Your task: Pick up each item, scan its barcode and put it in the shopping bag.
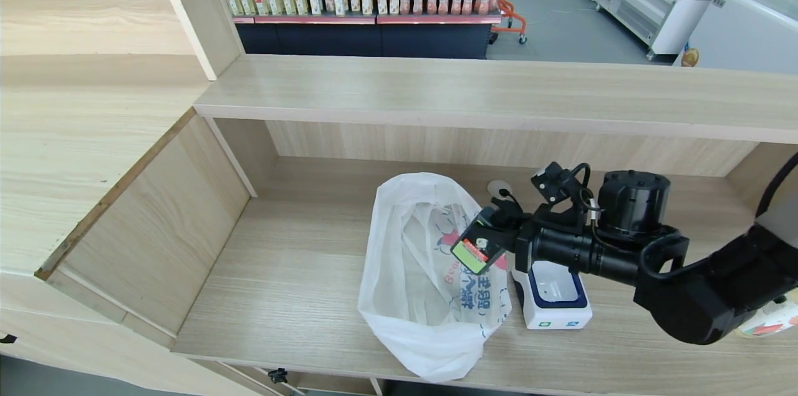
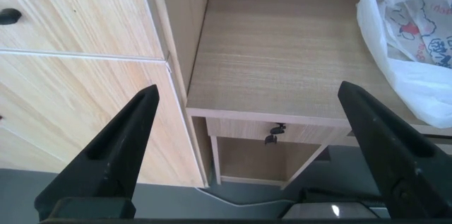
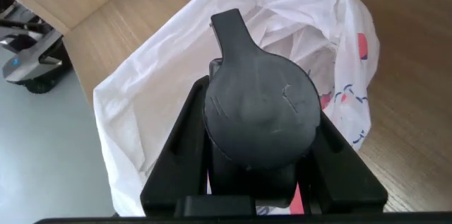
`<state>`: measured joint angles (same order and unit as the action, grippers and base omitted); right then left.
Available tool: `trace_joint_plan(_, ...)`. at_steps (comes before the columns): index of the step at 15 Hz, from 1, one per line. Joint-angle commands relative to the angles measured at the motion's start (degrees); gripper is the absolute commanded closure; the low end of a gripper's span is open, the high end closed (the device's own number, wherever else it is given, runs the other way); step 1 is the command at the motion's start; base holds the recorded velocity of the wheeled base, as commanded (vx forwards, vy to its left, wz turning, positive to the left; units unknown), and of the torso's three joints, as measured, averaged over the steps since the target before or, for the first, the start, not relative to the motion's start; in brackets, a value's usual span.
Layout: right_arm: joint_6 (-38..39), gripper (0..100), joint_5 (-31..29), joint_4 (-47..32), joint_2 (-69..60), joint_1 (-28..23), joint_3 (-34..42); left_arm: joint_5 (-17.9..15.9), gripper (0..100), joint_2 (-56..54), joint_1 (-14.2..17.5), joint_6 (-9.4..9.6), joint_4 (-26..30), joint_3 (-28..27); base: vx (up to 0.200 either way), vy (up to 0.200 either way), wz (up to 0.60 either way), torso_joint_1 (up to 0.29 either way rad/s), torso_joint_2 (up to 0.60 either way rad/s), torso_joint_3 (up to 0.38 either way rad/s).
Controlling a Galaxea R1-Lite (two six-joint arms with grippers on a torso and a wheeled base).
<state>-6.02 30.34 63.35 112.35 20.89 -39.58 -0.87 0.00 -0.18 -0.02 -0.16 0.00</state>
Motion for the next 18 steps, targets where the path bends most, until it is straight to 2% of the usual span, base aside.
trace_joint_plan(1,-0.8,100,0.6,2.4,6.3,0.3,-1.6,0.0,0,0.1,0.0,0.02,0.0,0.0,0.0,0.0,0.0,0.0,0.0,0.0)
trace_joint_plan(5,-5.3,100,0.2,4.3,13.2,1.3,-7.9,0.0,0,0.1,0.0,-0.06,0.0,0.0,0.0,0.0,0.0,0.0,0.0,0.0)
trace_joint_plan(11,-7.2,100,0.0,4.5,19.0,2.7,-16.1,0.0,0,0.1,0.0,-0.06,0.0,0.0,0.0,0.0,0.0,0.0,0.0,0.0)
trace_joint_plan(18,-8.7,100,0.0,4.5,22.7,2.0,-20.7,0.0,0,0.1,0.0,-0.06,0.0,0.0,0.0,0.0,0.0,0.0,0.0,0.0)
